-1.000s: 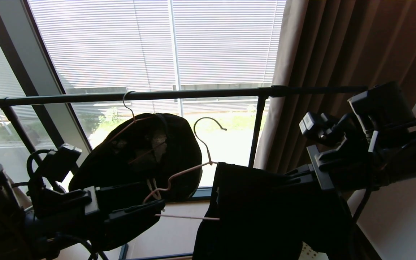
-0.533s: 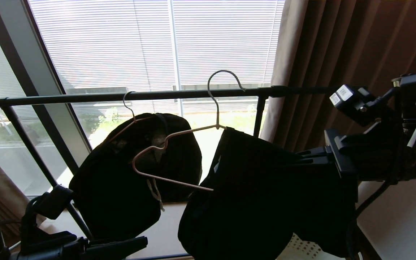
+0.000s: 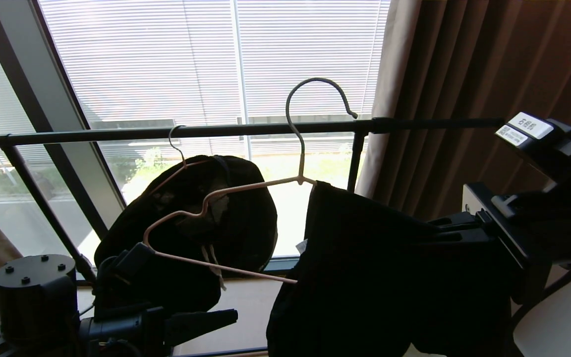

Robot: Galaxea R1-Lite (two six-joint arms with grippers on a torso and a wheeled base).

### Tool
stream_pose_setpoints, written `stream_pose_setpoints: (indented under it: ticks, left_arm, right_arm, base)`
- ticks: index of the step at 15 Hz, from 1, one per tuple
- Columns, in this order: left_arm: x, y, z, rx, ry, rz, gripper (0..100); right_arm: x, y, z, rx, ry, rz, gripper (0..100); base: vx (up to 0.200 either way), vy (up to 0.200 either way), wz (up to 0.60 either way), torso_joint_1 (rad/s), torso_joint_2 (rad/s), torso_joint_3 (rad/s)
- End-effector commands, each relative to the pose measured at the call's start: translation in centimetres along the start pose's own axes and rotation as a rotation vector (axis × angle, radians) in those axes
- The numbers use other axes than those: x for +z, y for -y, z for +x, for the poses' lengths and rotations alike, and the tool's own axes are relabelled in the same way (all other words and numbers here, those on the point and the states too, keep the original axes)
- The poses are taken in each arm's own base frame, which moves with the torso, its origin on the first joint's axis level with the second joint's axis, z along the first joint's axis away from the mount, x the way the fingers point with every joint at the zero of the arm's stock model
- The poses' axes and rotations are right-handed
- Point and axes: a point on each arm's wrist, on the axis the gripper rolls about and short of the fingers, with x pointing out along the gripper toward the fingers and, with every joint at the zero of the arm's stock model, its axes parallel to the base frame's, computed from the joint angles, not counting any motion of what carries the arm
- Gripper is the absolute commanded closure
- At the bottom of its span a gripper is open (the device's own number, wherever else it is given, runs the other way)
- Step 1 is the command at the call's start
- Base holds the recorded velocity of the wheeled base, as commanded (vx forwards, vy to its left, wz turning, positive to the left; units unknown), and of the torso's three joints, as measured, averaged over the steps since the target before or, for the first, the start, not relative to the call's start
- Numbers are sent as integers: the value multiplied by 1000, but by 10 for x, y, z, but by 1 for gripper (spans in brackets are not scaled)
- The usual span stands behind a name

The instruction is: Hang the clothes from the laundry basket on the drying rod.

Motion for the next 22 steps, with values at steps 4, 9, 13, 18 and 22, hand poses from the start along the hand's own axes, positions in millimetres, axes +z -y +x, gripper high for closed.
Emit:
stream_pose_setpoints:
  ticks: [4,9,13,18,22]
  left_arm:
    - [-11,-13,15,-3,-46,-37,0]
    - [-15,-12,4,-37,-2,-100,0]
    - [-2,-8,23,-133,-54,-95,0]
    - [-1,-8,44,-159,-99,-85,0]
    - [-1,-3,53,-185,-121,-68,0]
  right_arm:
    - [3,-8,-6,7,22,-27,100]
    - [4,-9,-7,46,41,-36,100]
    - [6,-9,-6,108,59,-41,100]
    - [8,-13,-2,132,61,-53,100]
    - [8,-15,4,161,54,-54,100]
  base:
    - [0,0,0,0,0,0]
    - [0,0,0,0,0,0]
    - [0,0,0,0,0,0]
    - [0,0,0,0,0,0]
    - [0,0,0,0,0,0]
